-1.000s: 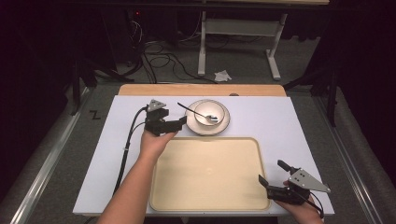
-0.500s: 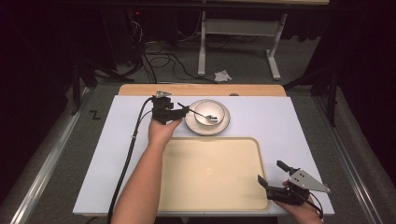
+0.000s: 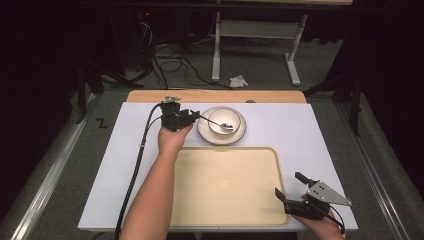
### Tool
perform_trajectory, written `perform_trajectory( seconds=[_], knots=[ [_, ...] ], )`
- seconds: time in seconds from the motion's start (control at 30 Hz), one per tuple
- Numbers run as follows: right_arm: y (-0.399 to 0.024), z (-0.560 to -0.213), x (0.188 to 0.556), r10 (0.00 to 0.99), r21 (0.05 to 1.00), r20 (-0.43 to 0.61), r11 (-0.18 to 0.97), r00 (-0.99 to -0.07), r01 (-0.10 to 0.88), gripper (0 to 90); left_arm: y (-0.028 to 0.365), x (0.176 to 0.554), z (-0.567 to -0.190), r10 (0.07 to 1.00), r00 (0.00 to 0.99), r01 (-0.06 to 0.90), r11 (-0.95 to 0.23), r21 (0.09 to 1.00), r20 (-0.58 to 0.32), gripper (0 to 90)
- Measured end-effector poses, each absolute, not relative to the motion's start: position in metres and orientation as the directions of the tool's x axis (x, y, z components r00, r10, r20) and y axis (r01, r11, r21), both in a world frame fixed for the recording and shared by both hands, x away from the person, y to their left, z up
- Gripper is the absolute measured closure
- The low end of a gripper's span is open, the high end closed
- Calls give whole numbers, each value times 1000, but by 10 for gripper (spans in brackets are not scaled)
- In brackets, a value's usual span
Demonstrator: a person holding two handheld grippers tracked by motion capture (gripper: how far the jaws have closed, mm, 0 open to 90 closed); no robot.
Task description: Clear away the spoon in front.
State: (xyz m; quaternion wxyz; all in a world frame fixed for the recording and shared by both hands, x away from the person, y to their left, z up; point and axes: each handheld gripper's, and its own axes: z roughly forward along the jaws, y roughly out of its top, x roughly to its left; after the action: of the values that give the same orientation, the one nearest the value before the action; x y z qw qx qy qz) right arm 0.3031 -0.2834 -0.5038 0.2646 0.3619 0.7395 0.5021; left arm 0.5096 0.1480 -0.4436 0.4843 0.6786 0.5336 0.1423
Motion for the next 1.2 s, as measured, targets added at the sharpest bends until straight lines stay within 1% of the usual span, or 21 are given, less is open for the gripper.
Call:
perform_trajectory(
  seconds=[0.17,0.2,0.23,0.27,0.33,0.37,0.4,0.43,0.67,0.83,0.9,0.93,0.97,1.03,1.13,1.2],
  knots=[
    [-283,-504,303,799,934,-33,239,-600,266,100,146,509,-444,857,390,592,46,804,-336,543],
    [-283,-504,303,797,934,-34,239,-602,264,100,146,509,-444,853,399,594,40,803,-338,601],
    [-283,-504,303,797,934,-34,239,-602,264,100,146,509,-444,853,399,594,40,803,-338,629],
    [-283,-504,303,798,934,-33,238,-602,265,100,146,509,-445,849,408,594,31,804,-335,629],
    [-283,-504,303,800,934,-32,238,-599,268,101,146,509,-445,846,413,597,27,802,-336,676],
    [-283,-504,303,800,934,-32,238,-599,268,102,146,508,-445,845,416,597,24,802,-336,715],
    [-283,-504,303,800,934,-32,238,-599,268,102,146,508,-445,844,419,594,23,804,-335,715],
    [-283,-504,303,800,933,-32,238,-599,269,102,148,506,-443,834,434,577,33,816,-341,758],
    [-281,-504,303,798,933,-35,243,-602,267,102,149,500,-438,824,460,555,25,832,-332,856],
    [-280,-504,303,800,931,-30,240,-599,275,102,150,496,-437,807,474,549,43,835,-353,868],
    [-280,-504,303,800,931,-29,240,-599,276,102,150,496,-437,810,470,550,42,834,-350,852],
    [-280,-504,303,798,931,-35,245,-602,270,102,151,497,-438,810,467,556,41,830,-354,825],
    [-280,-504,303,796,931,-39,248,-604,266,103,151,498,-439,811,465,561,42,827,-357,816],
    [-280,-504,303,796,932,-40,249,-605,265,102,152,499,-441,814,459,564,44,825,-357,815],
    [-281,-505,304,798,930,-34,246,-602,273,104,153,502,-442,816,444,566,64,822,-370,720],
    [-281,-505,304,797,929,-36,249,-603,273,103,153,502,-442,822,435,563,70,823,-368,689]
  ],
)
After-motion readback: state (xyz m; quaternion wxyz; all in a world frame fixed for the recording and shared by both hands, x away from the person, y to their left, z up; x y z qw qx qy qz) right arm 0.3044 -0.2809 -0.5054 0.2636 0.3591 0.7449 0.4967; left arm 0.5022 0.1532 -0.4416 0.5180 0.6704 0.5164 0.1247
